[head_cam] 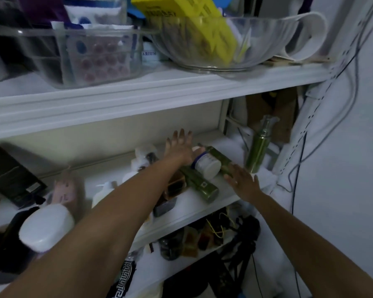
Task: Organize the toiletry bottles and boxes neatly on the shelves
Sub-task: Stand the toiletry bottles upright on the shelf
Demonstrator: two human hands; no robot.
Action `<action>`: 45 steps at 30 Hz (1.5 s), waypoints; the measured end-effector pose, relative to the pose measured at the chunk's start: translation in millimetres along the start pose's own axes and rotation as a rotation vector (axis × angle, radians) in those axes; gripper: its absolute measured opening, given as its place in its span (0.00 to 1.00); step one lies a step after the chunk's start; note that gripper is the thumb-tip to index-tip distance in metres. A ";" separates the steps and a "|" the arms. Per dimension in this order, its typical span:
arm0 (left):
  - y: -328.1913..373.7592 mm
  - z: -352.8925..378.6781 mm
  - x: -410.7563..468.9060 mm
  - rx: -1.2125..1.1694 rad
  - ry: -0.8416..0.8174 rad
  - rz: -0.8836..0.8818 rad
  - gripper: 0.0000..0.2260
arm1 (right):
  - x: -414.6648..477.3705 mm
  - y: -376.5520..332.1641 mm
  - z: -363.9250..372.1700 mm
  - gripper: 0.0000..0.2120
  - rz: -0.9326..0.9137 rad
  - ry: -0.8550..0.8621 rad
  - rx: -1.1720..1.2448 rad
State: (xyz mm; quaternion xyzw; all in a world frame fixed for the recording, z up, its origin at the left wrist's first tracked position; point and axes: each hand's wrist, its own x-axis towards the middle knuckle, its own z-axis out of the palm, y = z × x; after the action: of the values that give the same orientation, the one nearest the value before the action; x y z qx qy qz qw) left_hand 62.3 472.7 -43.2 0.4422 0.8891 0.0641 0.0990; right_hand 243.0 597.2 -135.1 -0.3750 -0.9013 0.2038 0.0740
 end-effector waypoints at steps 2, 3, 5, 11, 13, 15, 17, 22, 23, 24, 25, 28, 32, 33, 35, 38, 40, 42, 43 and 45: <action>2.0 6.5 9.3 0.001 -0.021 -0.030 0.34 | 7.2 -2.4 0.1 0.23 -0.063 -0.088 0.092; 2.2 9.5 15.6 0.006 -0.025 -0.044 0.34 | 17.2 1.9 5.5 0.28 -0.117 -0.126 0.080; 2.5 14.4 29.9 0.026 -0.018 -0.070 0.35 | 22.1 -5.3 7.0 0.34 -0.087 -0.178 0.220; 15.2 32.5 65.9 -0.050 -0.066 -0.224 0.35 | 57.8 0.1 21.9 0.28 -0.066 -0.167 0.445; 17.8 39.3 76.3 -0.069 -0.077 -0.274 0.35 | 69.3 4.3 26.6 0.29 -0.033 -0.203 0.493; 17.5 46.5 82.3 -0.097 -0.084 -0.327 0.35 | 79.5 6.7 27.0 0.27 0.002 -0.169 0.535; 17.4 52.6 84.4 -0.122 -0.113 -0.372 0.36 | 86.1 6.1 27.2 0.24 0.081 -0.158 0.618; 17.6 58.4 95.0 -0.151 -0.159 -0.418 0.35 | 92.9 -6.7 27.3 0.21 0.418 -0.306 1.005; 19.1 59.2 96.2 -0.142 -0.177 -0.412 0.34 | 94.1 -6.5 31.3 0.22 0.467 -0.331 1.067; 19.1 61.9 98.4 -0.124 -0.203 -0.403 0.34 | 94.8 -6.6 33.4 0.24 0.501 -0.354 1.108; 18.7 64.4 100.2 -0.103 -0.230 -0.393 0.34 | 96.3 -5.8 36.3 0.24 0.524 -0.376 1.146; 13.7 69.5 104.8 -0.174 -0.240 -0.359 0.35 | 95.8 -8.6 31.7 0.19 0.625 -0.393 1.295; 9.1 70.0 115.7 -0.434 -0.178 -0.321 0.32 | 99.3 -7.4 21.7 0.22 0.732 -0.426 1.518; 11.0 68.8 117.9 -0.499 -0.151 -0.331 0.32 | 99.2 -7.0 17.6 0.22 0.751 -0.438 1.556; 11.9 67.3 123.7 -0.678 -0.104 -0.375 0.29 | 98.9 -8.7 7.7 0.22 0.778 -0.457 1.604; 7.9 66.9 127.9 -0.809 -0.076 -0.419 0.23 | 100.3 -14.3 -1.1 0.22 0.784 -0.471 1.613; 6.8 65.2 127.7 -0.833 -0.049 -0.406 0.18 | 100.9 -16.2 -3.3 0.23 0.795 -0.478 1.612; 10.4 62.4 130.1 -0.829 -0.002 -0.395 0.14 | 101.9 -16.5 -4.1 0.23 0.800 -0.486 1.605; 13.7 59.9 131.9 -0.803 0.020 -0.394 0.15 | 102.3 -16.8 -3.6 0.23 0.807 -0.488 1.599; 20.3 52.4 134.8 -0.713 0.049 -0.407 0.19 | 101.8 -18.5 -3.5 0.23 0.797 -0.499 1.589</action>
State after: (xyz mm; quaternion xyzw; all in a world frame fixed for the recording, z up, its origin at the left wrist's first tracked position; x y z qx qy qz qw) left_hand 10.8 594.0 -106.1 0.1938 0.8827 0.3576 0.2355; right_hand 160.1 658.4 -126.1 -0.4419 -0.2907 0.8478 0.0376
